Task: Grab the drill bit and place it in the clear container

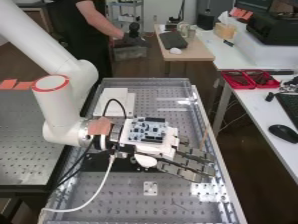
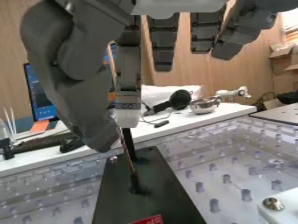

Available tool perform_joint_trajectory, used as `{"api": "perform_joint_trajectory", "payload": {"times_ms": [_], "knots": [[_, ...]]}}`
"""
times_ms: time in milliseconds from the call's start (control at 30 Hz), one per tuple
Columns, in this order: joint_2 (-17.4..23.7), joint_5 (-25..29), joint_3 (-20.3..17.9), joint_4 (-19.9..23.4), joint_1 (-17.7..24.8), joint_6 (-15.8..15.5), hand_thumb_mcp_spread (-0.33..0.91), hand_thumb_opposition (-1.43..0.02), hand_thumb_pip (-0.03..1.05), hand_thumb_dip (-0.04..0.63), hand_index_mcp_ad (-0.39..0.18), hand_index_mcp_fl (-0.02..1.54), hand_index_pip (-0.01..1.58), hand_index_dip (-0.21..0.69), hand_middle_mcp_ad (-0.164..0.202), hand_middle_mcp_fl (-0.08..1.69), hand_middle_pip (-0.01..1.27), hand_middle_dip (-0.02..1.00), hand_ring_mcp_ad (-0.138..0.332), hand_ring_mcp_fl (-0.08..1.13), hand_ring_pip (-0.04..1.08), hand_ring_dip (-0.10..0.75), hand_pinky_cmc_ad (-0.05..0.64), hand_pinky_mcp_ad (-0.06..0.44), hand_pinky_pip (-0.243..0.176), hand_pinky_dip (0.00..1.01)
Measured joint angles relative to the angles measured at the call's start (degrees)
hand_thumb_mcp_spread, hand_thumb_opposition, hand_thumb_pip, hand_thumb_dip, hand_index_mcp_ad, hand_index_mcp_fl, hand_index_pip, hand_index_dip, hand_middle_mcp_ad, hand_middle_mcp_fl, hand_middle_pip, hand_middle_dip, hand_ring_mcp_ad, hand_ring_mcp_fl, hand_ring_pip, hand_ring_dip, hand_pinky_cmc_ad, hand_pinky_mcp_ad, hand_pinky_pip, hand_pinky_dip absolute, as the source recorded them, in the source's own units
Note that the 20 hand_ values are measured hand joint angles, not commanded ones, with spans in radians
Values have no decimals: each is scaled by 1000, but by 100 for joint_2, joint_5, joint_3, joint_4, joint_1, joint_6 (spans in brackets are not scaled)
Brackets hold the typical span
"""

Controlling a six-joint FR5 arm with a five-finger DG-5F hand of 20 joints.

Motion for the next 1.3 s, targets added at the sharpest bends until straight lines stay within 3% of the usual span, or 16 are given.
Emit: {"api": "perform_joint_trajectory", "payload": {"times_ms": [367, 633, 1133, 1300], "knots": [[-30, -66, 14, 4, -1, -64, 431, -923, 665, 283, -54, 367, 1344, 56, 91, 84, 131, 140, 213, -17, 63, -63, 239, 140, -106, 188], [-77, -38, 60, 27, -20, -102, 480, -974, 658, 283, -66, 471, 1456, 52, 82, 86, 134, 140, 211, -12, 63, -63, 237, 140, -106, 188], [-121, -66, 116, 16, -38, 39, 513, -998, 616, 286, -87, 487, 1466, 63, 84, 113, 131, 140, 211, 2, 65, -63, 241, 140, -93, 190], [-129, -49, 147, -21, -33, 83, 483, -988, 620, 283, -87, 443, 1381, 63, 82, 113, 134, 140, 211, 2, 65, -63, 243, 138, -93, 190]]}}
